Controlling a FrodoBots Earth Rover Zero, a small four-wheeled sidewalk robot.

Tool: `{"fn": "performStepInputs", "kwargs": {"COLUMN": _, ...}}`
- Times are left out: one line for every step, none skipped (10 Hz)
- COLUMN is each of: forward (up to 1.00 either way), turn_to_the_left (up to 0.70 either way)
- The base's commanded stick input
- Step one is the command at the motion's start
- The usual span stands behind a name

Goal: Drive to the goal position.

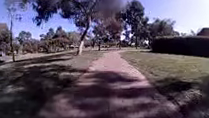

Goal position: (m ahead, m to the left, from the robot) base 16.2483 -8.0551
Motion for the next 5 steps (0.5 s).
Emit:
{"fn": "performStepInputs", "kwargs": {"forward": 0.70, "turn_to_the_left": -0.02}}
{"fn": "performStepInputs", "kwargs": {"forward": 0.70, "turn_to_the_left": -0.25}}
{"fn": "performStepInputs", "kwargs": {"forward": 0.70, "turn_to_the_left": -0.24}}
{"fn": "performStepInputs", "kwargs": {"forward": 0.70, "turn_to_the_left": -0.23}}
{"fn": "performStepInputs", "kwargs": {"forward": 0.70, "turn_to_the_left": 0.00}}
